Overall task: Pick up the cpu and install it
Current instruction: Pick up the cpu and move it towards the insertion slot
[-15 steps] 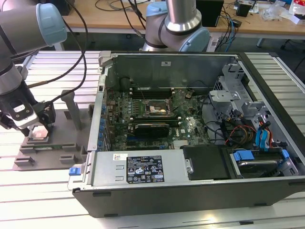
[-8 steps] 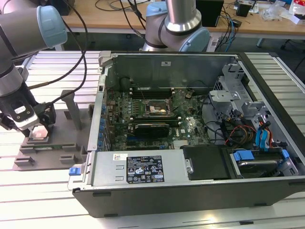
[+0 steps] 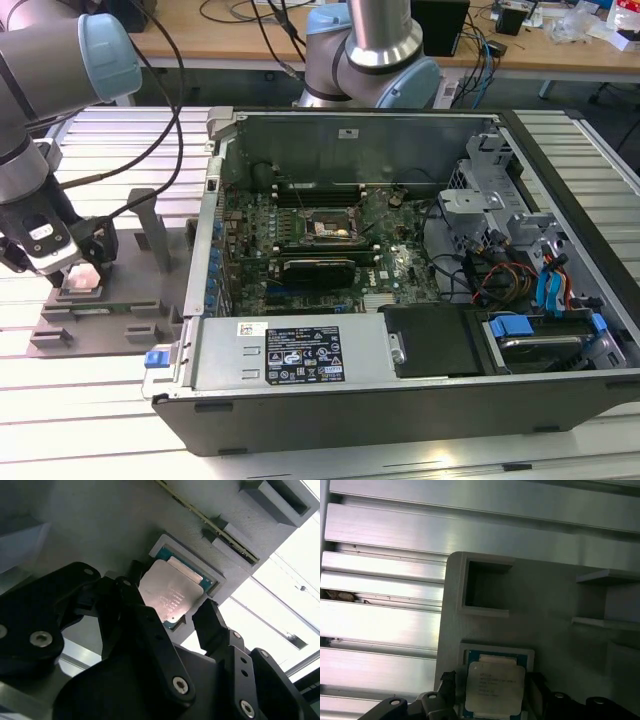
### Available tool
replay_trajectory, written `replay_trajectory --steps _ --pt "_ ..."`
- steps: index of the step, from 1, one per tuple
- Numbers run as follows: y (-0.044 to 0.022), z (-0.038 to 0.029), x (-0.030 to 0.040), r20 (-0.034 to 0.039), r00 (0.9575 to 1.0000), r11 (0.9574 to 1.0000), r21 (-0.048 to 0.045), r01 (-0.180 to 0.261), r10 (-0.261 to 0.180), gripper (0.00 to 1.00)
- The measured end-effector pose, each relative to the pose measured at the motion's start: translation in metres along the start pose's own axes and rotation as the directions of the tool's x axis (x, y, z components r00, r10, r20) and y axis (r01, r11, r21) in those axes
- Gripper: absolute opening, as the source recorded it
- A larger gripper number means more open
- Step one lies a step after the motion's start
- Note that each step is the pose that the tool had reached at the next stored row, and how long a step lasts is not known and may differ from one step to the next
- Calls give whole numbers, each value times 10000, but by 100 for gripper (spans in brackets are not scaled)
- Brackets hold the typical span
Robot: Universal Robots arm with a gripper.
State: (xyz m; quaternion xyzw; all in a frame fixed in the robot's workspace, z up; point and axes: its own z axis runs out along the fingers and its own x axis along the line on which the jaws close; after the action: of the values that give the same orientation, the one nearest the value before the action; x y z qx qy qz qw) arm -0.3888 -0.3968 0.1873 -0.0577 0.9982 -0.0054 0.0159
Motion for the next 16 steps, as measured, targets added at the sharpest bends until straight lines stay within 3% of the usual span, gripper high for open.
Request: replay_trajectory --steps 2,16 --pt "0 0 0 -1 10000 10000 -1 -4 4 55" --pt "0 0 0 -1 10000 10000 0 -18 18 55"
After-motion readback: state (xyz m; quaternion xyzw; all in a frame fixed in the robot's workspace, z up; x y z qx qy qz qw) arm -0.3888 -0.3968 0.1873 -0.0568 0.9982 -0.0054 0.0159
